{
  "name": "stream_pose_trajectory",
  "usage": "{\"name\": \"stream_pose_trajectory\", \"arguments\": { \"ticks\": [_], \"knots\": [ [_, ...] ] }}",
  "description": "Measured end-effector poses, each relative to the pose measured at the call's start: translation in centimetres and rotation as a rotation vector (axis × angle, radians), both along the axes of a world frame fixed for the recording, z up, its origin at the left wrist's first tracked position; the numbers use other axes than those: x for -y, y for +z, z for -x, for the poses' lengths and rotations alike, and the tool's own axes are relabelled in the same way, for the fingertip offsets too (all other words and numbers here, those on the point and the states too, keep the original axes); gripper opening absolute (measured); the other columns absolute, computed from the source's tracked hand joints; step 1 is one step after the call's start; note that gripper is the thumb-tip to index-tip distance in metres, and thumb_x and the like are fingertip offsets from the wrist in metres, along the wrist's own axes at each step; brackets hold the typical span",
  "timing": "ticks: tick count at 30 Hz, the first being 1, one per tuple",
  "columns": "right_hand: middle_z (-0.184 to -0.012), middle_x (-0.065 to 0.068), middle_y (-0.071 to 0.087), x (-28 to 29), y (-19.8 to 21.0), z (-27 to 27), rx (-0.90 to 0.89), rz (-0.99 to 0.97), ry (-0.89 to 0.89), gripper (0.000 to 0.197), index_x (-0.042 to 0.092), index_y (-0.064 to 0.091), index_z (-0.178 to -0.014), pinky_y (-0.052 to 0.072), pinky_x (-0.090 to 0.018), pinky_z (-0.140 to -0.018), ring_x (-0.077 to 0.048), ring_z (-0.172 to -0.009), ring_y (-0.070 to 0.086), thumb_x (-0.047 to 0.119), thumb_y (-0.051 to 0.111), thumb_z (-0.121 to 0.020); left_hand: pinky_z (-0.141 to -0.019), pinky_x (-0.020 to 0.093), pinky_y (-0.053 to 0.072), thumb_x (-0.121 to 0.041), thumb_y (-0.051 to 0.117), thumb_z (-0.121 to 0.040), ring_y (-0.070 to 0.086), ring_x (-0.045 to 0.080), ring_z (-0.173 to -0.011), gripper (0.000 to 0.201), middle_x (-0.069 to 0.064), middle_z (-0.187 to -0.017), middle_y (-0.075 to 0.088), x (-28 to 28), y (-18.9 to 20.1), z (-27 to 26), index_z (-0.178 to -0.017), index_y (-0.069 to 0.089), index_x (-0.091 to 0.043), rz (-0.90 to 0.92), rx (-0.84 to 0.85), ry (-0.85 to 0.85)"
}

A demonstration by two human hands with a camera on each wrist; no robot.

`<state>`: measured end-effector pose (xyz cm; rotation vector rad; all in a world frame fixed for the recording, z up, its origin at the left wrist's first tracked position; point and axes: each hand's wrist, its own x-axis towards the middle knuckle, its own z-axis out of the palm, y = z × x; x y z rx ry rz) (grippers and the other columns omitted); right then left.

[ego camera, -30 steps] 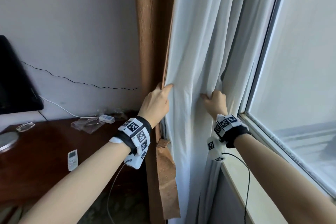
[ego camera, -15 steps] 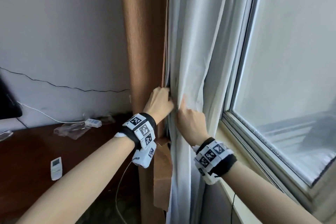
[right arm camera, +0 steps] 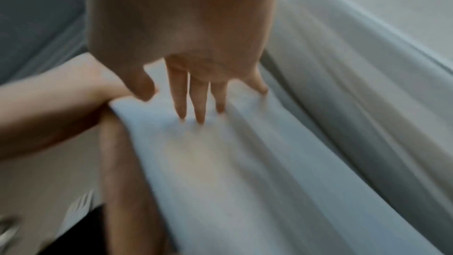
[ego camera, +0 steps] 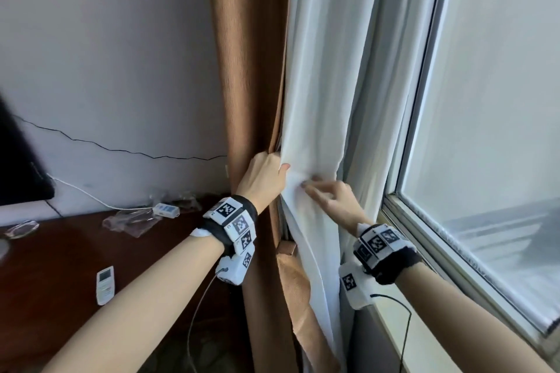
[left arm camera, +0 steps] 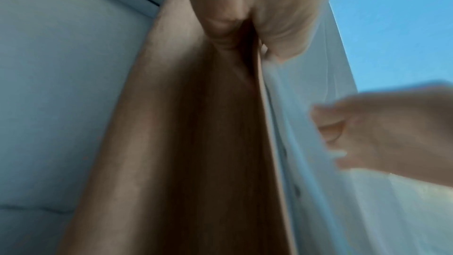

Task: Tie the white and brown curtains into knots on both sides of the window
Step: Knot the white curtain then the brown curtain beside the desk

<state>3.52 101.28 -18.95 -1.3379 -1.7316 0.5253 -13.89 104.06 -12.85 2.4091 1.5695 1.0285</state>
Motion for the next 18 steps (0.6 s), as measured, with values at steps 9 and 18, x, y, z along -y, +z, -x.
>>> {"name": "stream_pose_trajectory", "arguments": {
  "ticks": [9, 18],
  "knots": [
    [-0.137, -0.002, 0.049, -5.9, 1.4, -4.3, -0.177, 0.059, -0.479, 0.083, 0.026, 0.028, -0.145, 0.041, -0.036, -0.102, -0.024, -0.123, 0.05, 0.044, 0.067, -0.073, -0.08, 0.047, 0.051, -0.01, 0.049, -0.092, 0.058, 0.049, -0.095, 0.027, 0.03, -0.101, 0.06, -0.3, -0.5, 0.5, -0.114, 0.056, 0.003, -0.098, -0.116, -0.034],
    [-0.104, -0.008, 0.068, -7.4, 1.4, -1.1, -0.143, 0.078, -0.327, 0.043, 0.019, 0.058, -0.115, 0.046, -0.037, -0.086, -0.032, -0.103, 0.058, 0.032, 0.058, -0.074, -0.078, 0.05, 0.051, -0.008, 0.049, -0.093, 0.059, 0.049, -0.092, 0.022, 0.03, -0.1, 0.059, -0.6, -0.3, 1.3, -0.11, 0.057, 0.005, -0.115, -0.121, 0.034]
  ]
}}
